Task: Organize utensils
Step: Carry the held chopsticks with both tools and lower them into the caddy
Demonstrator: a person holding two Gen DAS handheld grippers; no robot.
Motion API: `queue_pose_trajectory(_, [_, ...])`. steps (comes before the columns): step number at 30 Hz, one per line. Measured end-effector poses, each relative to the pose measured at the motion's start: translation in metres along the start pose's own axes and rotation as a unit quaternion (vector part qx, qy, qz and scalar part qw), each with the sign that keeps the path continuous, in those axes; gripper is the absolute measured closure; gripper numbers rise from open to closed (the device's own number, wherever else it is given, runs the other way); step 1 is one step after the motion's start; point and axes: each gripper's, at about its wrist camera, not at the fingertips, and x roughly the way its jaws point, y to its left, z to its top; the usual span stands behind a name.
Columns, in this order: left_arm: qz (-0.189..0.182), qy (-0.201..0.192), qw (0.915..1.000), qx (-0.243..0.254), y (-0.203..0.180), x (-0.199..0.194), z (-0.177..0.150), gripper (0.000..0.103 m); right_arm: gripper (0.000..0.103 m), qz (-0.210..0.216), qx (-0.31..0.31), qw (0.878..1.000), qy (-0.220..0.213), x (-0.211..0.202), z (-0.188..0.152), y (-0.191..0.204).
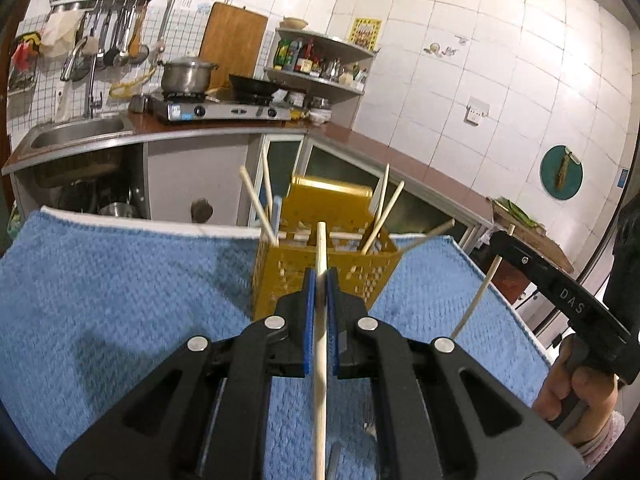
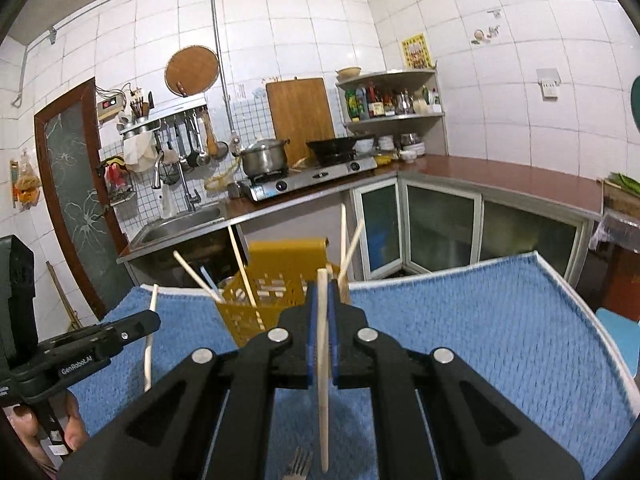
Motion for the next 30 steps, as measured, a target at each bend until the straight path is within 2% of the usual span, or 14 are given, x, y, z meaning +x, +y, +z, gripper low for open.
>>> queue_pose_trajectory(9, [0.007,-0.046,0.9985,0.029,-0.017,-0.005,0.054,0.098,0.098,0.007,-0.017,1.0,-0.023,-0.004,0.054,0.013])
queue_pose_trajectory(17, [0.05,-0.117,0.9881,0.086,-0.042,0.001,0.106,0.098,0.098,0.0,-0.034,0.997,-0.068,0.004,0.105,0.031])
queue_pose_trajectory(26, [0.066,-0.186,0.9765,0.086,-0.045,0.037,0.127,0.098,0.098,-0.007,-0.019,0.993,-0.113,0.023,0.128,0.024])
queue_pose_trajectory(30, [0.064,-0.209,0.9729,0.075,-0.041,0.06,0.129,0.098,0.098,-0.008,-0.01,0.994,-0.107,0.038,0.126,0.015])
